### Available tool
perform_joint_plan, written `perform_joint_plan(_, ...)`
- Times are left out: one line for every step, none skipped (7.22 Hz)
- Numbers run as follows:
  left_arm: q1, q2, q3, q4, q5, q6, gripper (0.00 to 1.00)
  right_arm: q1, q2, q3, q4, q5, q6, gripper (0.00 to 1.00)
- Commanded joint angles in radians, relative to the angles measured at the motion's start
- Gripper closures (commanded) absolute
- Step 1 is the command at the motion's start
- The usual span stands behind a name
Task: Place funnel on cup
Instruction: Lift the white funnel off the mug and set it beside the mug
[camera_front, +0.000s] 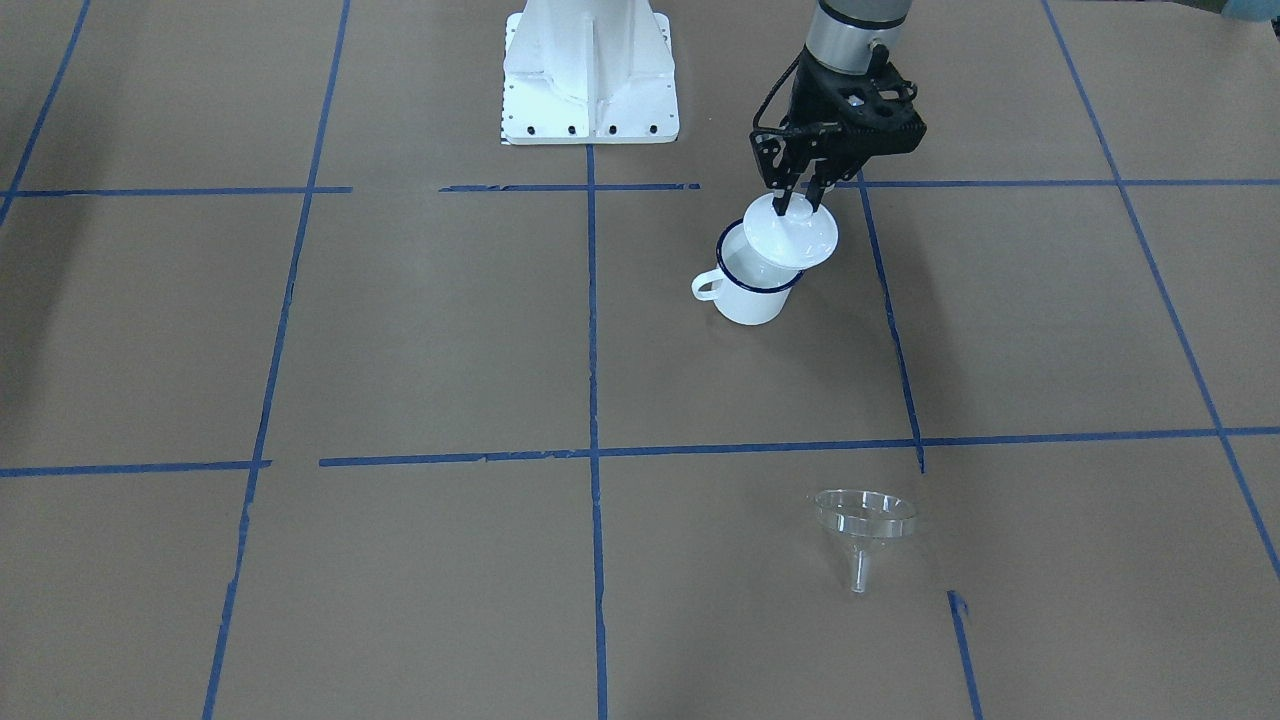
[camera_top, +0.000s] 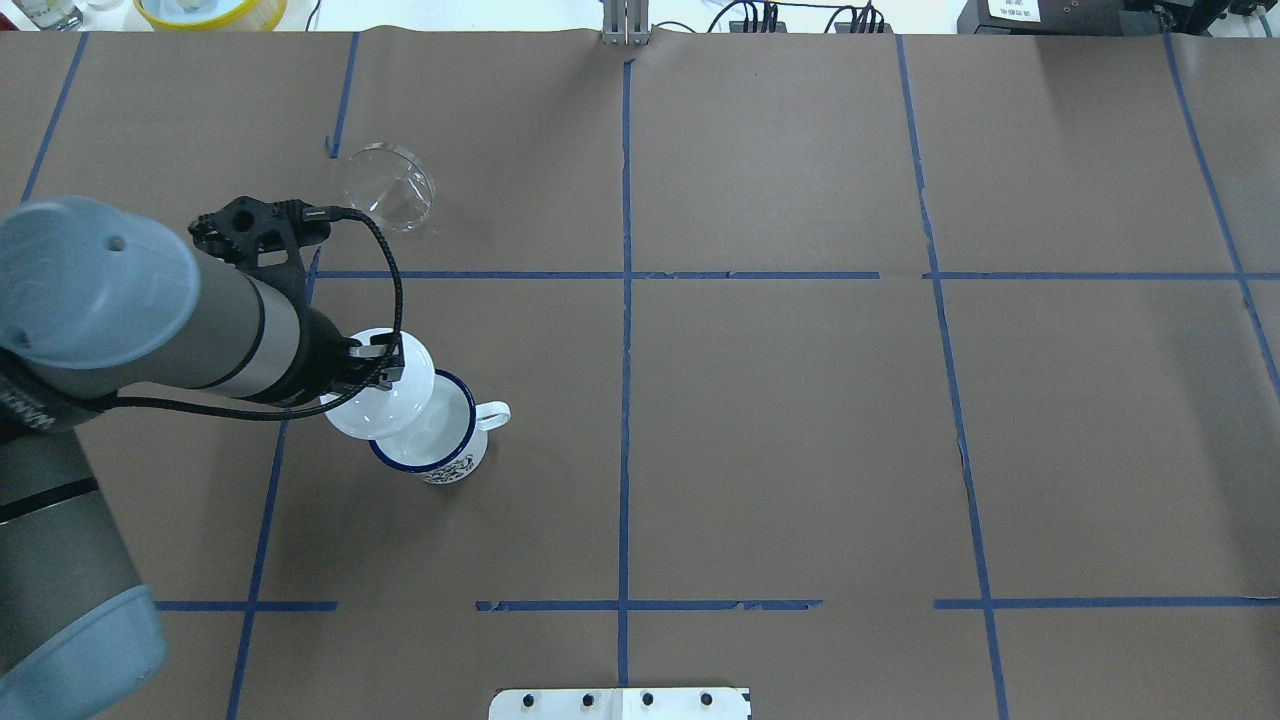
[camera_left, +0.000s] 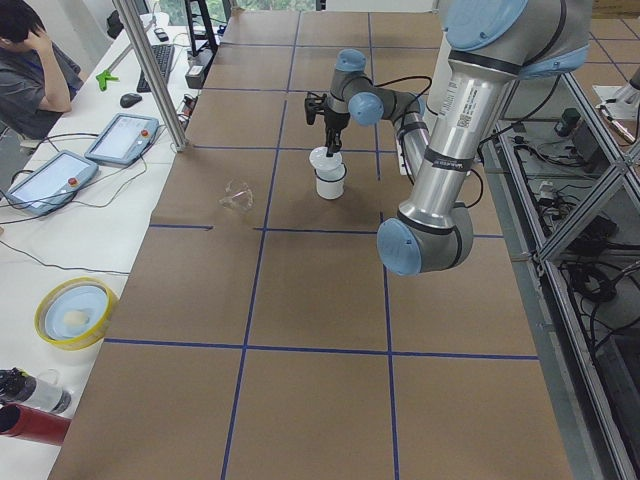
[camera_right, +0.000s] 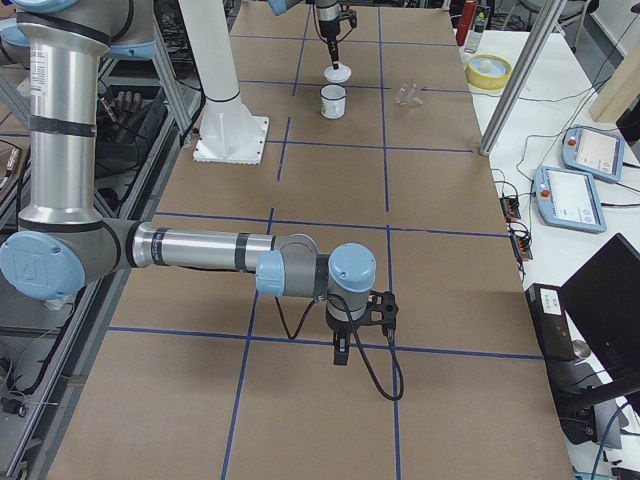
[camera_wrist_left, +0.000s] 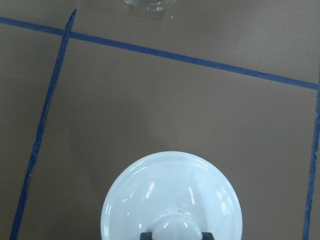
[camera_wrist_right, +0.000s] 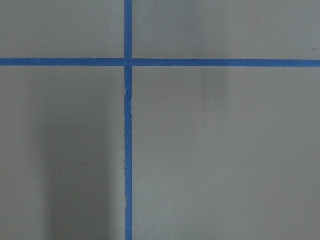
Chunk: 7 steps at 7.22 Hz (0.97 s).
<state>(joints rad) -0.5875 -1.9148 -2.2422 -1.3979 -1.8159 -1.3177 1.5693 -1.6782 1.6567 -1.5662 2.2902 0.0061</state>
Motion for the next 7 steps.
perform_joint_plan(0.004, 0.224, -0.094, -0.130, 0.001, 0.066, 1.00, 0.000, 0.000, -0.002, 0.000, 0.000, 0.000, 0.00)
perform_joint_plan(0.021, 0.349, -0.058, -0.341, 0.004, 0.063, 1.00, 0.000, 0.000, -0.002, 0.000, 0.000, 0.000, 0.00)
perform_joint_plan(0.055, 0.384, 0.025, -0.443, 0.015, 0.057, 1.00, 0.000, 0.000, -0.002, 0.000, 0.000, 0.000, 0.00)
perform_joint_plan(0.086, 0.364, 0.097, -0.457, 0.047, 0.055, 1.00, 0.000, 0.000, -0.002, 0.000, 0.000, 0.000, 0.00)
perform_joint_plan(0.118, 0.349, 0.155, -0.481, 0.053, 0.040, 1.00, 0.000, 0.000, 0.000, 0.000, 0.000, 0.000, 0.00)
perform_joint_plan(0.150, 0.346, 0.203, -0.539, 0.069, 0.014, 1.00, 0.000, 0.000, 0.000, 0.000, 0.000, 0.000, 0.00)
perform_joint_plan(0.158, 0.346, 0.213, -0.559, 0.075, 0.014, 1.00, 0.000, 0.000, 0.000, 0.000, 0.000, 0.000, 0.00)
